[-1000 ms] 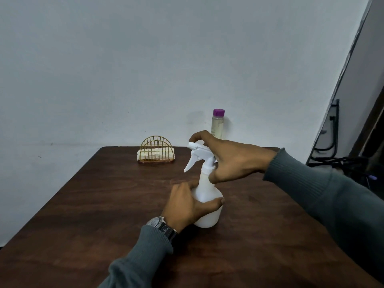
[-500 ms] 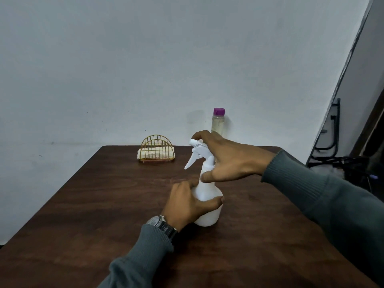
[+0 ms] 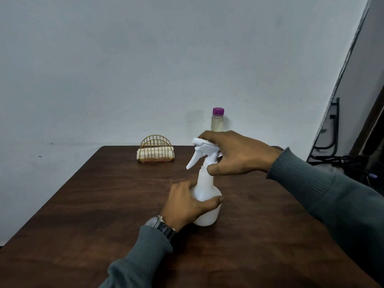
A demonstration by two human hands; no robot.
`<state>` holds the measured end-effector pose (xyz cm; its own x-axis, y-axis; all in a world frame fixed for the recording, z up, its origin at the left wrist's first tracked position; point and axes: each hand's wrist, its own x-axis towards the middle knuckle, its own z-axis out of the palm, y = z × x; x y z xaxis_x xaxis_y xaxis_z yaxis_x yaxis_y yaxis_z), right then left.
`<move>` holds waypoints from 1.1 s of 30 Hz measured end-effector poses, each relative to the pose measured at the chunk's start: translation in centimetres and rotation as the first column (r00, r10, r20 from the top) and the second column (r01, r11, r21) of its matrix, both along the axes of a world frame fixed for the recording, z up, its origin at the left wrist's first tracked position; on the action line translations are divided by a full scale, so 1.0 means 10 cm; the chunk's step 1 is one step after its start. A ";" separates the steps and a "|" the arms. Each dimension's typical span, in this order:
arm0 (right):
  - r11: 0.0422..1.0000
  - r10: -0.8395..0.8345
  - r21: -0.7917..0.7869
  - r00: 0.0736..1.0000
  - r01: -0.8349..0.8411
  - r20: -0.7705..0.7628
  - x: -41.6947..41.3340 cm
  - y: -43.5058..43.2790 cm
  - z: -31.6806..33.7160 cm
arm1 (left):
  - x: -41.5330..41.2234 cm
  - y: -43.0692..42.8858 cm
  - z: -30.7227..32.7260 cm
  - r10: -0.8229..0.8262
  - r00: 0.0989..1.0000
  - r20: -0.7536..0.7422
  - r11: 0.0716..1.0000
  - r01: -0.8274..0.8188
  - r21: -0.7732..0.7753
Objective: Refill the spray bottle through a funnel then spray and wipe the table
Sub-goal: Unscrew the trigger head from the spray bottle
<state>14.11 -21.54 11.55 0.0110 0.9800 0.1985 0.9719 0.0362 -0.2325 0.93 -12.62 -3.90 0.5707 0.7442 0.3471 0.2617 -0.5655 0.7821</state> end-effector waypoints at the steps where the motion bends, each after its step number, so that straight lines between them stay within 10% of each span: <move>1: 1.000 0.006 0.011 1.000 -0.006 -0.015 0.02 -0.01 0.01 | 0.00 0.00 0.00 0.004 1.000 0.004 1.000 -0.004 0.003; 13: 0.995 0.055 -0.075 0.997 -0.058 -0.046 -0.01 0.00 -0.01 | -0.02 -0.02 0.01 0.014 1.000 0.002 0.999 -0.015 0.039; 24: 0.987 0.002 0.162 0.997 0.011 -0.079 0.12 -0.17 0.12 | -0.12 0.04 0.03 0.010 0.999 -0.038 0.998 -0.008 0.056; 33: 0.902 -0.038 0.383 0.921 0.198 -0.388 0.33 -0.42 -0.04 | -0.46 0.21 0.07 0.246 0.965 -0.090 0.951 -0.223 0.214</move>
<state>17.42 -25.77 11.19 0.2711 0.7986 0.5373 0.8243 0.0955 -0.5580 -3.65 -10.52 -3.21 0.4327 0.7836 0.4457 0.4865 -0.6192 0.6163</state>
